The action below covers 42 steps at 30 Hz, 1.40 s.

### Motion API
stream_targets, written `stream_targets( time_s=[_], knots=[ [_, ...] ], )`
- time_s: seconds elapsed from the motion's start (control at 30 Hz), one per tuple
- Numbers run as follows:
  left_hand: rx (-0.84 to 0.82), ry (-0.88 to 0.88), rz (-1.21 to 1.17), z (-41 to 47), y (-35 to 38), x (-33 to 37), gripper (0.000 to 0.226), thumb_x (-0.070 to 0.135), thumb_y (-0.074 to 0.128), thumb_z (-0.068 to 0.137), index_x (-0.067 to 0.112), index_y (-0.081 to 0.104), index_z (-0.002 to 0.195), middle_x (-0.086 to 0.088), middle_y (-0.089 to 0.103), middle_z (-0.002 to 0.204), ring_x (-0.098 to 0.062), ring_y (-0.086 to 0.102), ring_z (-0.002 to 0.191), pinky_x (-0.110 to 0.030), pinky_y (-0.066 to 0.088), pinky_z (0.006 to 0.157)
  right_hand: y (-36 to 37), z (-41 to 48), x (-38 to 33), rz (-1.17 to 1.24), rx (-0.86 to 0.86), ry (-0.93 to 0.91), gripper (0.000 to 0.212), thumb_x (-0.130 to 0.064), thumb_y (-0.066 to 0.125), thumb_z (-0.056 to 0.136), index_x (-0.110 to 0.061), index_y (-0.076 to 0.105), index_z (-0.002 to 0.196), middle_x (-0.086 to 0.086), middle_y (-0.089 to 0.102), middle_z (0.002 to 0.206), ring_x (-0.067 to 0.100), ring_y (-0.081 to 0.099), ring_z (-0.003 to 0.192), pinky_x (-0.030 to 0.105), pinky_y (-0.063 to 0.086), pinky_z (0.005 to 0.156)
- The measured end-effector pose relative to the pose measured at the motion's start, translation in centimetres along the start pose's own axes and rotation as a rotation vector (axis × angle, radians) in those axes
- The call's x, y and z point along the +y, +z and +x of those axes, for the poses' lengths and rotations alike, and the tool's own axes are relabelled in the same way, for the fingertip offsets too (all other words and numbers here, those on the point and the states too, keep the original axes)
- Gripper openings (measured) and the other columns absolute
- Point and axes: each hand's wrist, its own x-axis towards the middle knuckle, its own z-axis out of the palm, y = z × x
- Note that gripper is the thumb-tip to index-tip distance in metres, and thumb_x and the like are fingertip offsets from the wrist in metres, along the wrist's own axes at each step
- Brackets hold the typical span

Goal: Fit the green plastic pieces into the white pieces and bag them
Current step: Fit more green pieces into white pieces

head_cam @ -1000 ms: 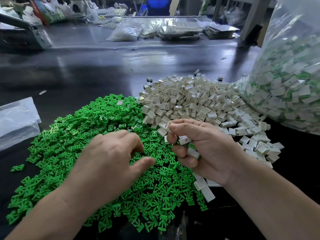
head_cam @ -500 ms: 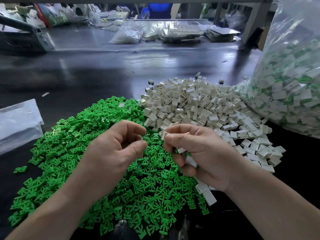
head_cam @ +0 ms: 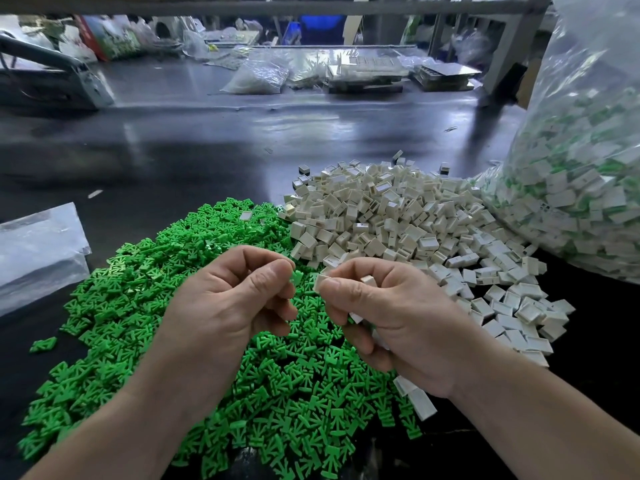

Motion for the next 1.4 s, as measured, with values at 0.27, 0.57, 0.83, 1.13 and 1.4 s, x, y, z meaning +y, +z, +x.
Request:
stream_targets(
  time_s=[0.27, 0.57, 0.83, 1.13, 1.4],
  knots=[
    [-0.041, -0.026, -0.037, -0.5, 0.8, -0.1, 0.02, 0.036, 0.074, 0.071, 0.019, 0.073, 0.081, -0.014, 0.07, 0.079, -0.025, 0.067, 0.066, -0.026, 0.051, 0.052, 0.1, -0.1, 0.3, -0.129, 0.025, -0.104, 0.013, -0.03, 0.07, 0.092, -0.028, 0.069, 0.079, -0.002, 0.058, 0.066, 0.011, 0.046, 0.045, 0.02, 0.035, 0.036],
    [-0.072, -0.077, -0.051, -0.9, 1.4, 0.0, 0.015, 0.034, 0.07, 0.076, 0.019, 0.071, 0.074, -0.012, 0.067, 0.072, -0.022, 0.062, 0.055, -0.025, 0.048, 0.046, 0.1, -0.3, 0.5, -0.158, 0.0, -0.131, 0.012, -0.033, 0.068, 0.092, -0.024, 0.069, 0.084, -0.004, 0.057, 0.066, 0.009, 0.047, 0.046, 0.02, 0.035, 0.037],
    [-0.147, -0.177, -0.032, -0.7, 1.1, 0.9, 0.018, 0.028, 0.068, 0.074, 0.01, 0.066, 0.075, -0.014, 0.065, 0.068, -0.024, 0.063, 0.051, -0.027, 0.048, 0.041, -0.2, -0.4, -0.4, -0.207, -0.062, -0.046, 0.016, -0.026, 0.067, 0.095, -0.023, 0.068, 0.079, 0.0, 0.056, 0.064, 0.01, 0.043, 0.044, 0.019, 0.034, 0.037],
    [-0.183, -0.188, 0.017, -0.6, 1.0, 0.7, 0.013, 0.032, 0.069, 0.071, 0.019, 0.071, 0.07, -0.013, 0.066, 0.068, -0.025, 0.065, 0.054, -0.027, 0.05, 0.044, -0.3, -0.5, -0.8, -0.294, -0.069, -0.013, 0.018, -0.023, 0.067, 0.096, -0.018, 0.066, 0.078, 0.001, 0.055, 0.062, 0.013, 0.043, 0.044, 0.02, 0.033, 0.037],
    [-0.138, -0.126, -0.007, -0.7, 1.3, 0.4, 0.014, 0.029, 0.067, 0.08, 0.018, 0.069, 0.072, -0.013, 0.065, 0.069, -0.024, 0.063, 0.055, -0.029, 0.05, 0.046, 0.5, -0.6, -0.2, -0.225, -0.022, -0.052, 0.019, -0.025, 0.065, 0.098, -0.022, 0.068, 0.079, -0.003, 0.056, 0.064, 0.01, 0.045, 0.044, 0.02, 0.034, 0.037]
  ],
)
